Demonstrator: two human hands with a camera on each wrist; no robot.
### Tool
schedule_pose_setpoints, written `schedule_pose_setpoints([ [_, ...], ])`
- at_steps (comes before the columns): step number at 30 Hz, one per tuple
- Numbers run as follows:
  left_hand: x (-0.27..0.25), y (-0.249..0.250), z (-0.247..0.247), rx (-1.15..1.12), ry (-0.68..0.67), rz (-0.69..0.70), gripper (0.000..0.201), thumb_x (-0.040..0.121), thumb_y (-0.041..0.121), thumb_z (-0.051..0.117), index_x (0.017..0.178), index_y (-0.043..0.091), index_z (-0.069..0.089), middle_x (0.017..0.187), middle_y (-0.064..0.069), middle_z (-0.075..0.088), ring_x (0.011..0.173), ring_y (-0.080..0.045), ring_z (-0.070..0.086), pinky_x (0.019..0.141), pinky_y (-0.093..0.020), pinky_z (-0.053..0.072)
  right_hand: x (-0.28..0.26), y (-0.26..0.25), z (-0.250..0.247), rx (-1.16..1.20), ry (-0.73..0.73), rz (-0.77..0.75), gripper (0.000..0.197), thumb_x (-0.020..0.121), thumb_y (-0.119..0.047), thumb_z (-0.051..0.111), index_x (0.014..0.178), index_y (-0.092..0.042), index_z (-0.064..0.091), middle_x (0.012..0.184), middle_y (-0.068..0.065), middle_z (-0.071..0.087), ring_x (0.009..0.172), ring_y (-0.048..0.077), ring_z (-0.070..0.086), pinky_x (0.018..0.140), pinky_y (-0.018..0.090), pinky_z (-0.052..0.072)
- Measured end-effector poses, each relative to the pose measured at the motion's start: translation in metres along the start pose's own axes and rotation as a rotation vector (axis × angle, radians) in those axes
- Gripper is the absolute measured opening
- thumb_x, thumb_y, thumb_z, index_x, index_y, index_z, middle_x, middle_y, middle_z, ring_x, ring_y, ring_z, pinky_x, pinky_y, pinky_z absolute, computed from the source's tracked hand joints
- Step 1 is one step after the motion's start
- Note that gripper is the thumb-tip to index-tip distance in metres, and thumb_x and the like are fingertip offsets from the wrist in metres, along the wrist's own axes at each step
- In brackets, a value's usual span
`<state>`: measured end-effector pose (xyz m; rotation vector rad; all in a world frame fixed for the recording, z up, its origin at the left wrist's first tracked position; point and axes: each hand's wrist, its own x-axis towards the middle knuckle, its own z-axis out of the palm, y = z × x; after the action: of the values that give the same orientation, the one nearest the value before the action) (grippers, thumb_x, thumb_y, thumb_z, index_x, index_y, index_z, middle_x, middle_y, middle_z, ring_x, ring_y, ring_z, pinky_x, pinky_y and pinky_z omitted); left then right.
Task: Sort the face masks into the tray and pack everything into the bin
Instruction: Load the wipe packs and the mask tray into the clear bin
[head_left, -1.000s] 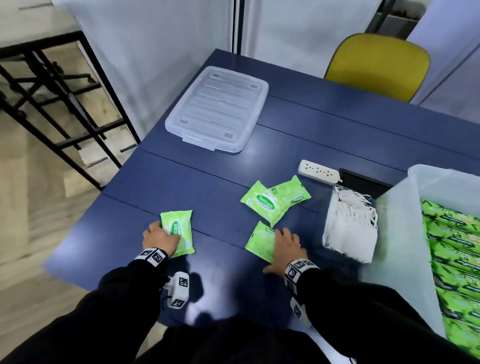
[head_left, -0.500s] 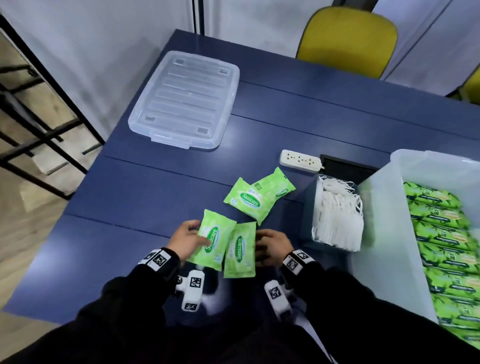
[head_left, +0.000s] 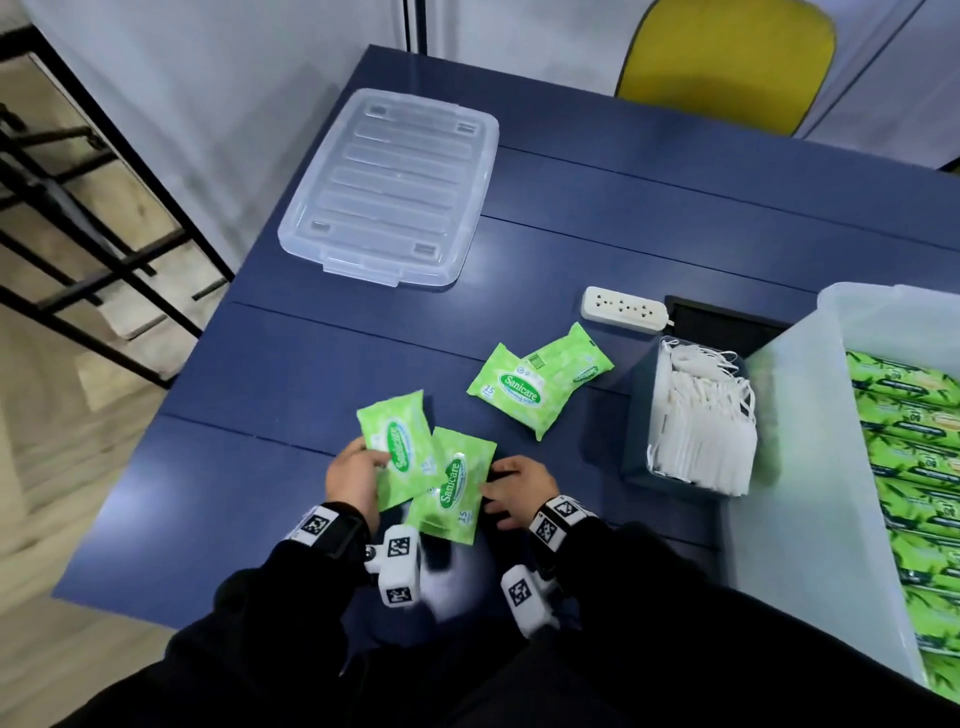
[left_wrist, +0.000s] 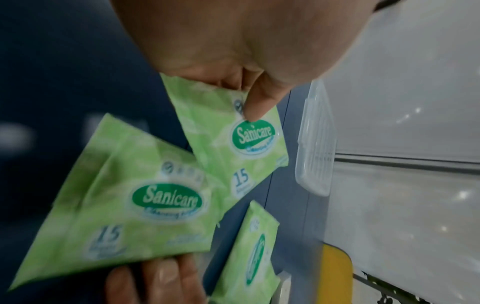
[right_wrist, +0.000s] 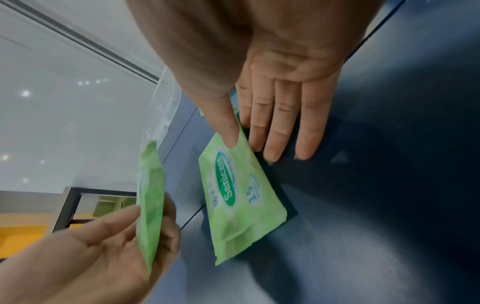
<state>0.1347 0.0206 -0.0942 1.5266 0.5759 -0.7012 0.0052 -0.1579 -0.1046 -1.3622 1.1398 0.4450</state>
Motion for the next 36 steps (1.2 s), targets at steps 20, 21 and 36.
schedule_pose_setpoints([
  [20, -0.017, -0.03, 0.04, 0.644, -0.3, 0.156, 0.045, 0.063, 0.015, 0.071, 0.105, 0.03, 0.067, 0.119, -0.014, 0.066, 0.101, -0.026, 0.069, 0.078, -0.035, 0.059, -0.009, -0.02, -0.009, 0.198, -0.144, -0.095, 0.018, 0.095, -0.002, 0.064, 0.111, -0.008, 0.063, 0.093, 0.006, 0.07, 0.069, 0.019, 0.07, 0.057, 0.036, 0.058],
  [21, -0.02, -0.028, 0.042, 0.573, -0.303, 0.15, 0.046, 0.066, 0.014, 0.073, 0.108, 0.032, 0.065, 0.12, -0.012, 0.066, 0.103, -0.024, 0.068, 0.084, -0.037, 0.058, -0.012, -0.022, -0.013, 0.24, -0.164, -0.098, 0.018, 0.096, -0.001, 0.061, 0.112, -0.009, 0.063, 0.093, 0.006, 0.07, 0.067, 0.017, 0.069, 0.058, 0.034, 0.057],
  [36, -0.006, 0.009, 0.064, 1.21, -0.102, 0.492, 0.079, 0.087, 0.015, 0.069, 0.155, 0.012, 0.029, 0.151, -0.016, 0.032, 0.133, -0.043, 0.039, 0.108, -0.047, 0.037, 0.064, -0.127, -0.143, -0.699, 0.368, -0.458, 0.052, 0.079, -0.001, 0.055, 0.118, -0.034, 0.065, 0.13, -0.003, 0.059, 0.122, 0.023, 0.054, 0.107, 0.036, 0.043],
])
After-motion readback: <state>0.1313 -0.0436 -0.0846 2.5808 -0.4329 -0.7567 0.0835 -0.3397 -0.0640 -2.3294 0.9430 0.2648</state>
